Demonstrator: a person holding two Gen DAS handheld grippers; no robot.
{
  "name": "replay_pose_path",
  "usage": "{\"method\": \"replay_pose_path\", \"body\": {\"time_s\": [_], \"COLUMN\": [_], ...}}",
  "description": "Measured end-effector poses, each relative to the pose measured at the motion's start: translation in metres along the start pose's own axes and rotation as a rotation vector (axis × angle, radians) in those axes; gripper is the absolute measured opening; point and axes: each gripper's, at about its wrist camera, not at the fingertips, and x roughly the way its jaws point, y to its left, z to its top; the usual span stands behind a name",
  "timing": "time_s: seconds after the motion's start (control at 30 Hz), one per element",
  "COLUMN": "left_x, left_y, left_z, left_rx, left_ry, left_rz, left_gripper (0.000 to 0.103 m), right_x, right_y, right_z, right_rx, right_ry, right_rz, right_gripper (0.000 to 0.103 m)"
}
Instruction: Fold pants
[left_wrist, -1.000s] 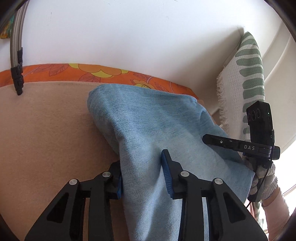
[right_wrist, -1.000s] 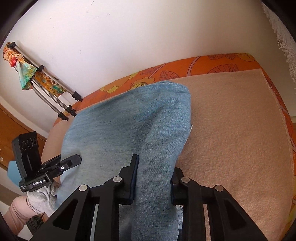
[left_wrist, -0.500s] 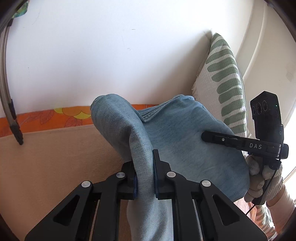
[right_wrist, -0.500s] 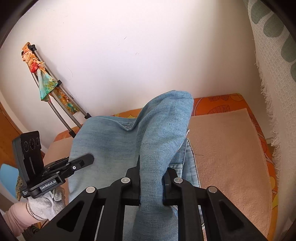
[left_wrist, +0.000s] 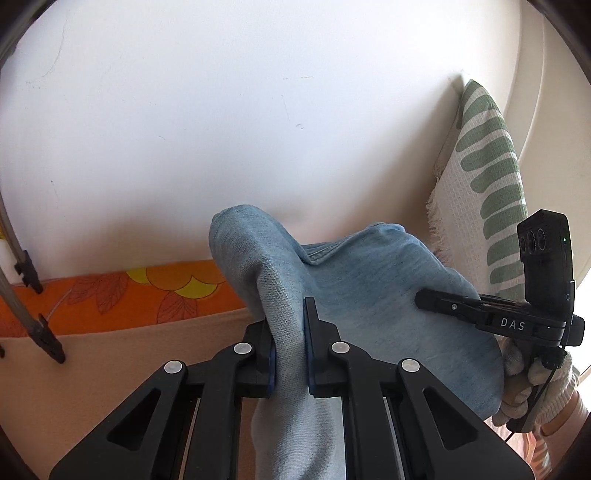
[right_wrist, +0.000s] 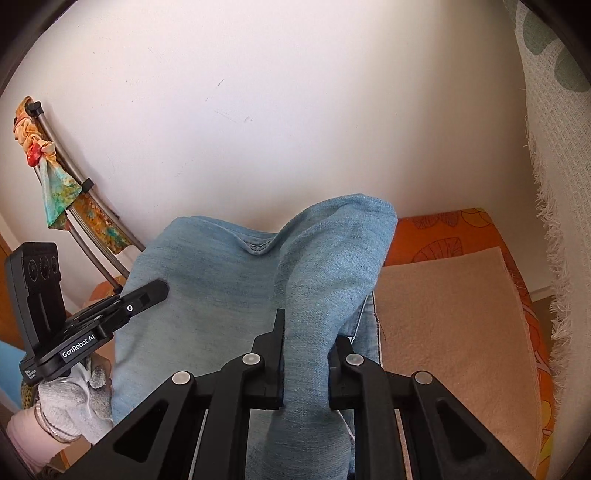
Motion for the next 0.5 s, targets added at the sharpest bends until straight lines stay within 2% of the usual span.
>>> {"method": "replay_pose_path", "body": {"time_s": [0.1, 0.17, 0.23, 0.3, 0.37, 0.4, 0.5], "left_x": [0.011, 0.017, 0.021, 0.022, 0.022, 0.022, 0.024], "left_y": [0.016, 0.023, 0.03, 0.035, 0.034, 0.033, 0.029], "left_z": [-0.007, -0.015, -0.02, -0.023, -0.024, -0.024, -0.022], "left_rx": [-0.076, -0.08, -0.096, -0.114, -0.103, -0.091, -0.08], "left_ry": [0.027, 0.039, 0.048, 0.054, 0.057, 0.058, 0.063], "left_rz": [-0.007, 0.012, 0.021, 0.015, 0.02, 0.021, 0.023], "left_gripper": [0.01, 0.01, 0.01, 0.01, 0.01, 0.01, 0.01], "right_x": [0.02, 0.031, 0.039, 0.044, 0.046, 0.047, 0.058], "right_y": [-0.005, -0.014, -0.024, -0.032, -0.038, -0.042, -0.053], "right_z": [0.009, 0.01, 0.007, 0.002, -0.003, -0.005, -0.01], "right_rx": [-0.004, -0.006, 0.015, 0.029, 0.036, 0.049, 0.112], "right_ry": [0.048, 0.074, 0.115, 0.147, 0.164, 0.178, 0.242], "right_rz": [-0.004, -0.042, -0.055, -0.088, -0.113, -0.122, -0.062], "right_gripper": [0.014, 0.022, 0.035, 0.043, 0.059, 0.073, 0.074]}}
